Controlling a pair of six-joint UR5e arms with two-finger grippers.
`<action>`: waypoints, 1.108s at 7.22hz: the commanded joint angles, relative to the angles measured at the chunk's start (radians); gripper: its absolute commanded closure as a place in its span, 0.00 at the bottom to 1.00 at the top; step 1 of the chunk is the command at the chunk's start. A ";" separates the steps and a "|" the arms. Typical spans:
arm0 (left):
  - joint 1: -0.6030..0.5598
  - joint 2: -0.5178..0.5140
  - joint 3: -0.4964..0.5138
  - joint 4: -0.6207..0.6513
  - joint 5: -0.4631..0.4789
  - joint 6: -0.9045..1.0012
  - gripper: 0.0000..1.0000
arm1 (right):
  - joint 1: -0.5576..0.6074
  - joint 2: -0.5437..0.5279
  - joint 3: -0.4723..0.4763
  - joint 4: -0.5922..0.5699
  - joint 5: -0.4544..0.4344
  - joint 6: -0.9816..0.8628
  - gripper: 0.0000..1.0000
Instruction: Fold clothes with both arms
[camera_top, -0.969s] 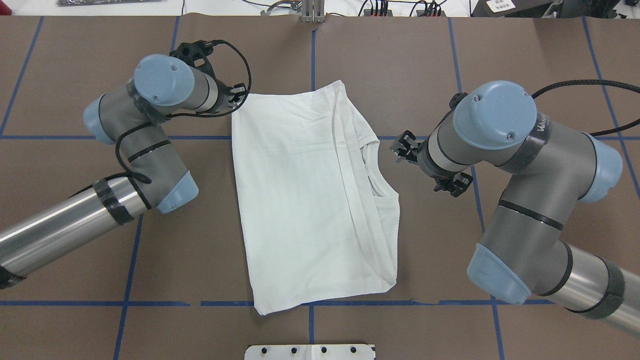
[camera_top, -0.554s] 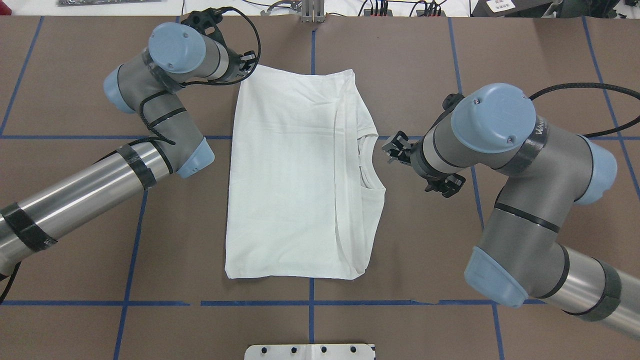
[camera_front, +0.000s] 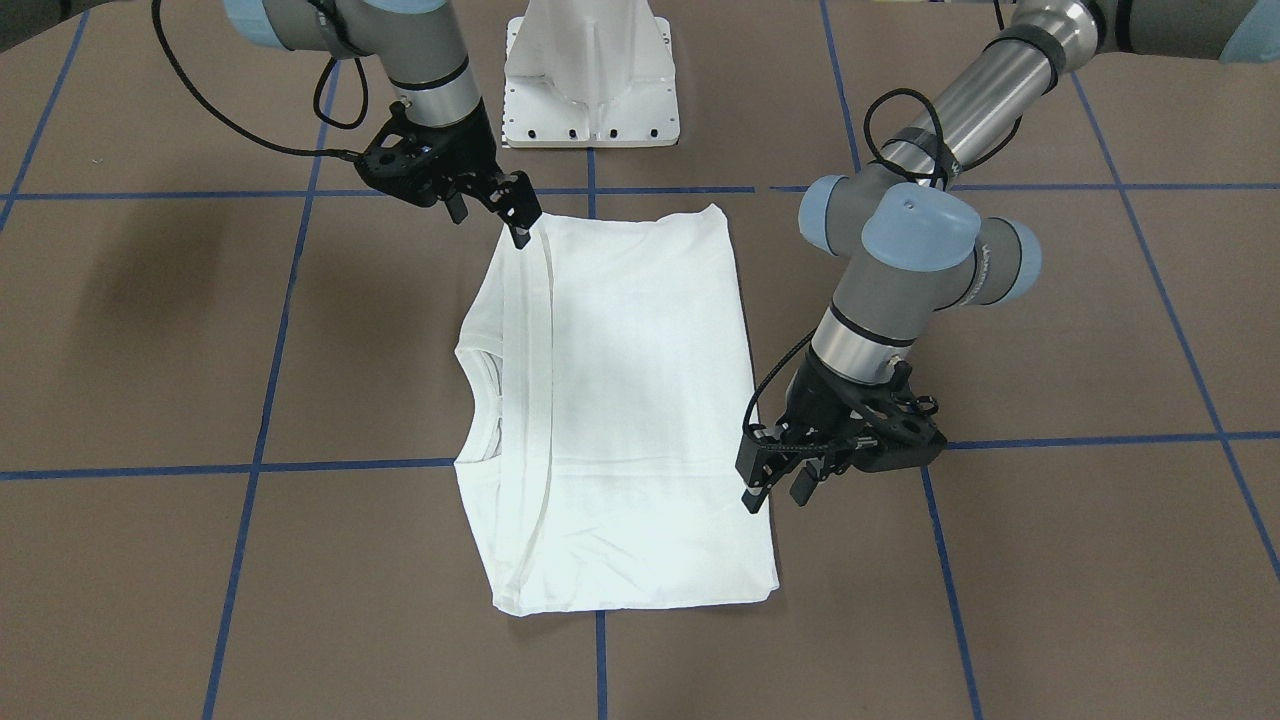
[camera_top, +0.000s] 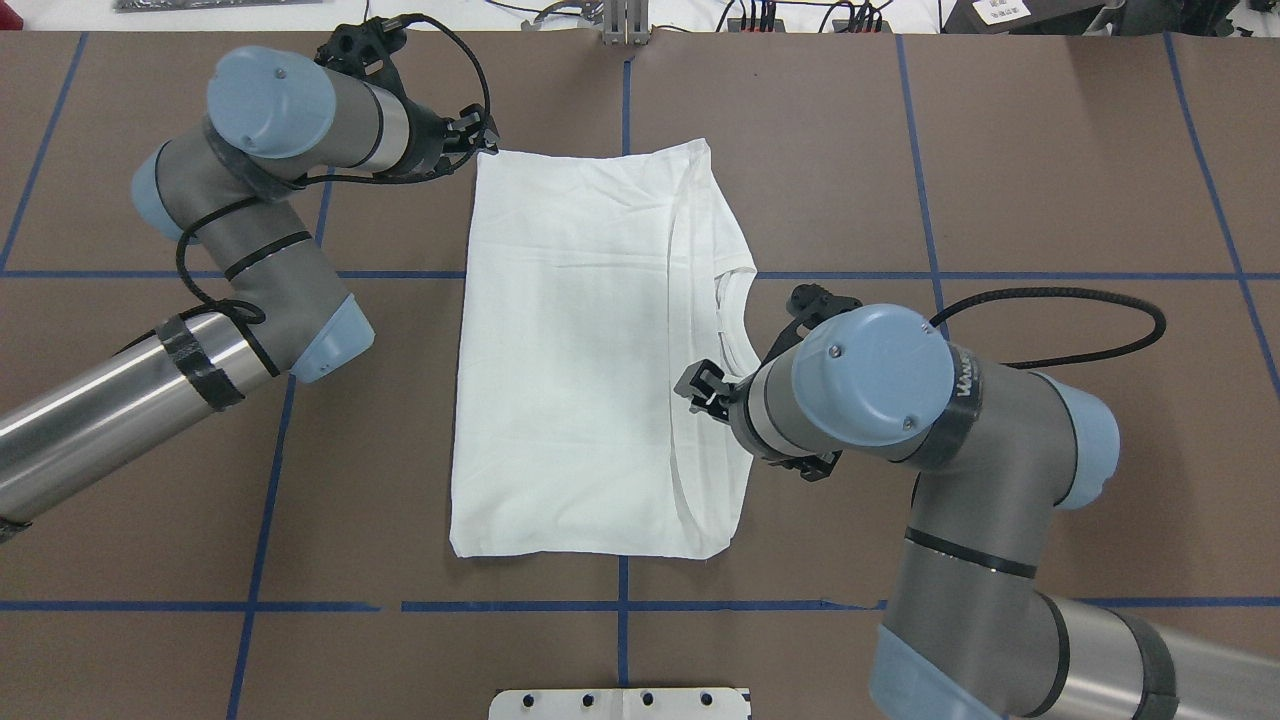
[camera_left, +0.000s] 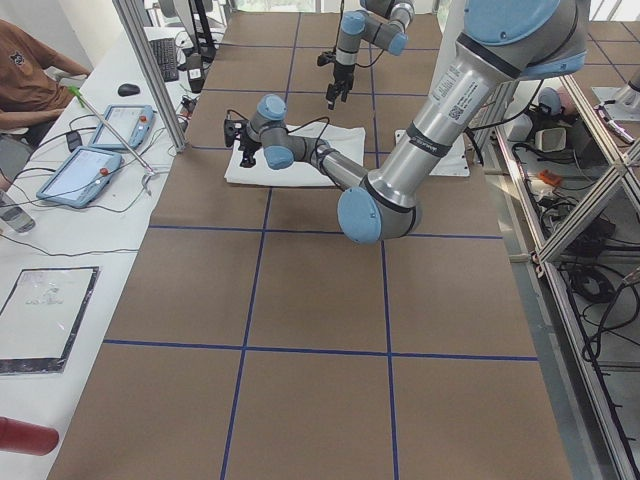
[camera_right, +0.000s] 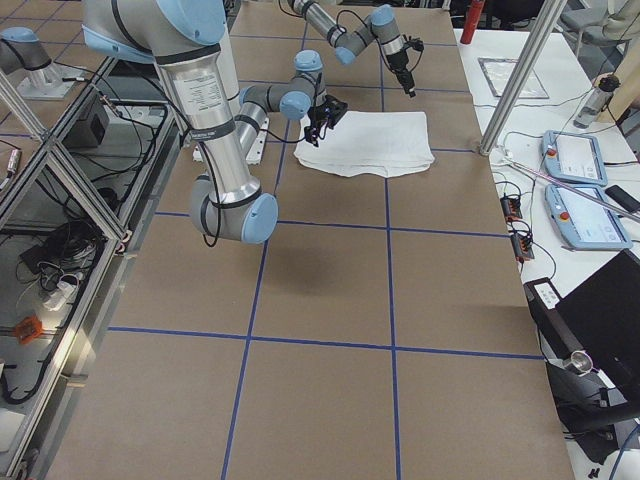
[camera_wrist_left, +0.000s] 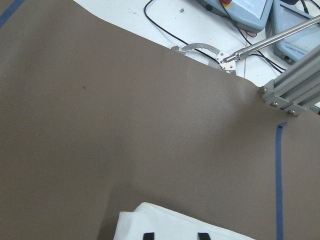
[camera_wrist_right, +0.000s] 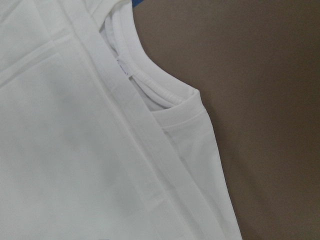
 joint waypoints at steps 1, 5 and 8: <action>-0.007 0.086 -0.136 0.002 -0.061 0.001 0.35 | -0.044 0.029 -0.042 -0.005 -0.019 -0.260 0.00; -0.014 0.173 -0.238 0.001 -0.069 0.002 0.35 | -0.050 0.096 -0.169 -0.071 0.020 -0.748 0.00; -0.013 0.174 -0.236 0.001 -0.069 -0.005 0.35 | -0.076 0.112 -0.199 -0.186 -0.009 -0.862 0.00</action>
